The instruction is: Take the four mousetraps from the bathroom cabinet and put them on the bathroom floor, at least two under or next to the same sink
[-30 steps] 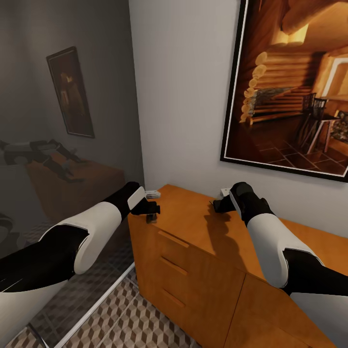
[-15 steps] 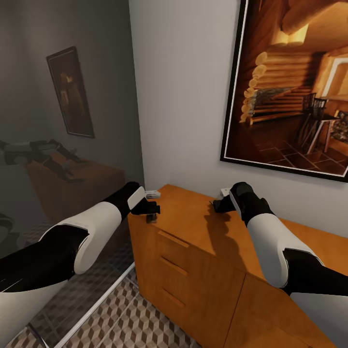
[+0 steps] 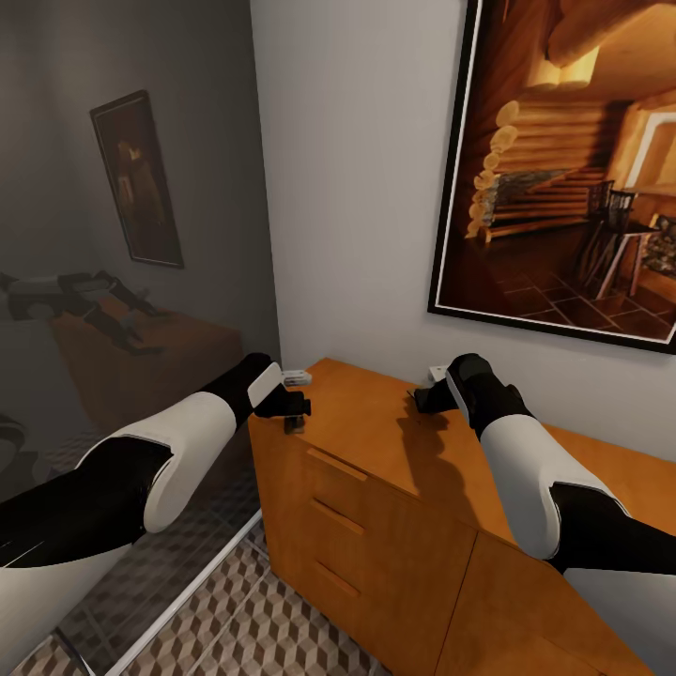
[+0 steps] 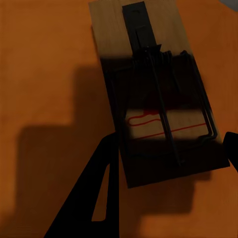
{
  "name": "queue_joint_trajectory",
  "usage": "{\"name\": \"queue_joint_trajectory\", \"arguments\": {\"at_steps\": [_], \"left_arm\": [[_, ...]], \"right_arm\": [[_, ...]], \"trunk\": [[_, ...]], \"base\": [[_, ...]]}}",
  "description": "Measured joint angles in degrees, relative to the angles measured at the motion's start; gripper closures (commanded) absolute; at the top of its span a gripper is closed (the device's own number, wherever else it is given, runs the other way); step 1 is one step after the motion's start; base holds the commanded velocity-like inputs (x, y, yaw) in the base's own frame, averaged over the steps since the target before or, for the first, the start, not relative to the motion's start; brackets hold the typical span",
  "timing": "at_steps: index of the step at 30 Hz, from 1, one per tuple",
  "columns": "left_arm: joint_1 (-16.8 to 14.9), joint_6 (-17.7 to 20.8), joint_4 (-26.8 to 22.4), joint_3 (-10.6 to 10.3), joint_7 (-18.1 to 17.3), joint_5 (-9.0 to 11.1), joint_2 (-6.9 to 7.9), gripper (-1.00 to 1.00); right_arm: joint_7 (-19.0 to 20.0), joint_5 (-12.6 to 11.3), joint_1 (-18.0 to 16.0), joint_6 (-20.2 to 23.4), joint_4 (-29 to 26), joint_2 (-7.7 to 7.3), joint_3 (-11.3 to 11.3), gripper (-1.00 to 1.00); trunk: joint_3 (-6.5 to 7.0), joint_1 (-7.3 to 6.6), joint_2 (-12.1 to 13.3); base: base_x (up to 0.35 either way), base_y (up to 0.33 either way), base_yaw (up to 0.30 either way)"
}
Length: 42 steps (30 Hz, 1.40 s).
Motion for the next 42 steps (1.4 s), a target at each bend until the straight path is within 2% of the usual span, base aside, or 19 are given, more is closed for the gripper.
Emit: {"name": "queue_joint_trajectory", "arguments": {"at_steps": [25, 29, 42], "left_arm": [[0.00, 0.01, -0.01, 0.00, 0.01, 0.03, -0.05, -1.00], [0.00, 0.00, -0.02, 0.00, 0.00, 0.04, -0.08, -1.00], [0.00, 0.00, -0.08, 0.00, 0.00, 0.04, -0.26, -1.00]], "right_arm": [[0.00, 0.00, 0.00, 0.00, 0.01, 0.02, 0.00, 1.00], [0.00, 0.74, 0.00, 0.00, -0.16, 0.06, 0.00, 1.00], [0.31, 1.56, -0.01, 0.86, -3.86, 0.92, 0.05, 1.00]], "trunk": [[0.00, 0.00, 0.00], [0.00, 0.00, 0.00], [0.00, 0.00, 0.00]], "base": [[0.000, 0.000, 0.000], [0.000, 0.000, 0.000], [0.000, 0.000, 0.000]]}}
